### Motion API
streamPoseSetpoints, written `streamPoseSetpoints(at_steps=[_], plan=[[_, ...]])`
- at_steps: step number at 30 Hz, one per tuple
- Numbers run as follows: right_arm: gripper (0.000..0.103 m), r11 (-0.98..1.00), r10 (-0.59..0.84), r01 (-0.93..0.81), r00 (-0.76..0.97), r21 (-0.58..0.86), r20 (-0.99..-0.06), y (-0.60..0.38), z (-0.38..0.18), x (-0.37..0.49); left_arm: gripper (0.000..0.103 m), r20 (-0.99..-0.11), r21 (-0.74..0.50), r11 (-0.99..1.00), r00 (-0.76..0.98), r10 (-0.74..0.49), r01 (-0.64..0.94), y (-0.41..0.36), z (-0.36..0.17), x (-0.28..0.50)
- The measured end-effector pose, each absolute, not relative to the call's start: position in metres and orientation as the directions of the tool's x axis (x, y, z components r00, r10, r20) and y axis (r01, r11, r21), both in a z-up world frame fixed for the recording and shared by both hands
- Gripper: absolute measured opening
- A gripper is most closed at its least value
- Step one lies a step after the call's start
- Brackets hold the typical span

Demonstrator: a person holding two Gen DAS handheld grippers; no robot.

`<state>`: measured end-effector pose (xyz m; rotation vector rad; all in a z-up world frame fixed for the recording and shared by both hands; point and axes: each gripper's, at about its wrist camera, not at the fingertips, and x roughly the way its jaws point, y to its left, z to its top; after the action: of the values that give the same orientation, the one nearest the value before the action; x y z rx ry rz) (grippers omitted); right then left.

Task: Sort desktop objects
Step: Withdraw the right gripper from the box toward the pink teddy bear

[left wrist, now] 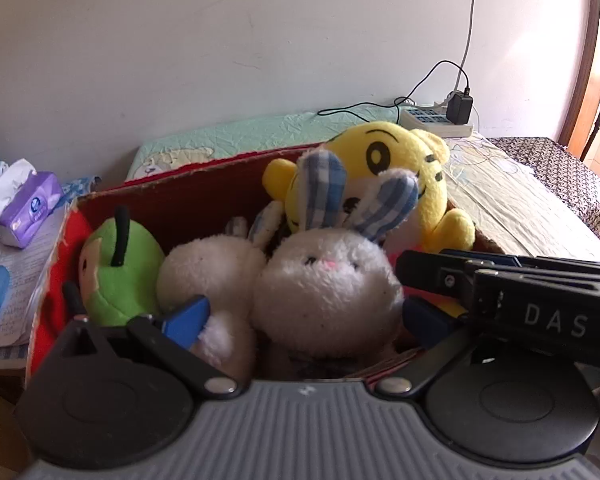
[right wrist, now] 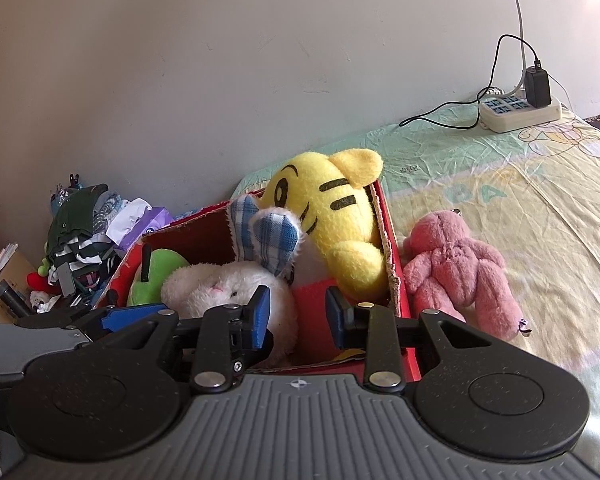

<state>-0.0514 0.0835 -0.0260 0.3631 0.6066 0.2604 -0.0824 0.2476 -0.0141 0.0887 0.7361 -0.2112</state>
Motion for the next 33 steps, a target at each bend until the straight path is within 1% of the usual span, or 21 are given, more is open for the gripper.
streamPoseSetpoints(at_steps=[7, 12, 17, 22, 27, 29, 33], plan=[[0.032, 0.906, 0.339, -0.136, 0.800, 0.401, -0.496, 0.084, -0.027, -0.053, 0.102, -0.660, 0.014, 0.978, 0.737, -0.146, 0.207, 0.246, -0.017, -0.084], [0.032, 0.899, 0.363, -0.172, 0.806, 0.403, -0.467, 0.081, -0.029, -0.056, 0.102, -0.632, 0.053, 0.982, 0.767, -0.107, 0.181, 0.242, -0.018, -0.091], [0.036, 0.879, 0.428, -0.250, 0.789, 0.407, -0.441, 0.077, -0.030, -0.056, 0.102, -0.597, 0.105, 0.986, 0.801, -0.044, 0.133, 0.238, -0.014, -0.105], [0.037, 0.824, 0.526, -0.325, 0.744, 0.464, -0.413, 0.059, -0.029, -0.054, 0.102, -0.602, 0.083, 0.994, 0.799, -0.007, 0.071, 0.227, -0.003, -0.117], [0.038, 0.766, 0.602, -0.411, 0.728, 0.494, -0.329, 0.021, -0.018, -0.060, 0.102, -0.564, 0.100, 0.995, 0.824, 0.047, 0.012, 0.198, 0.017, -0.126], [0.038, 0.748, 0.616, -0.418, 0.726, 0.516, -0.305, 0.002, -0.016, -0.060, 0.102, -0.550, 0.112, 0.994, 0.833, 0.058, 0.005, 0.179, 0.024, -0.126], [0.038, 0.725, 0.615, -0.369, 0.727, 0.581, -0.306, -0.039, -0.025, -0.048, 0.102, -0.516, 0.122, 0.992, 0.856, 0.045, 0.022, 0.140, 0.031, -0.130]])
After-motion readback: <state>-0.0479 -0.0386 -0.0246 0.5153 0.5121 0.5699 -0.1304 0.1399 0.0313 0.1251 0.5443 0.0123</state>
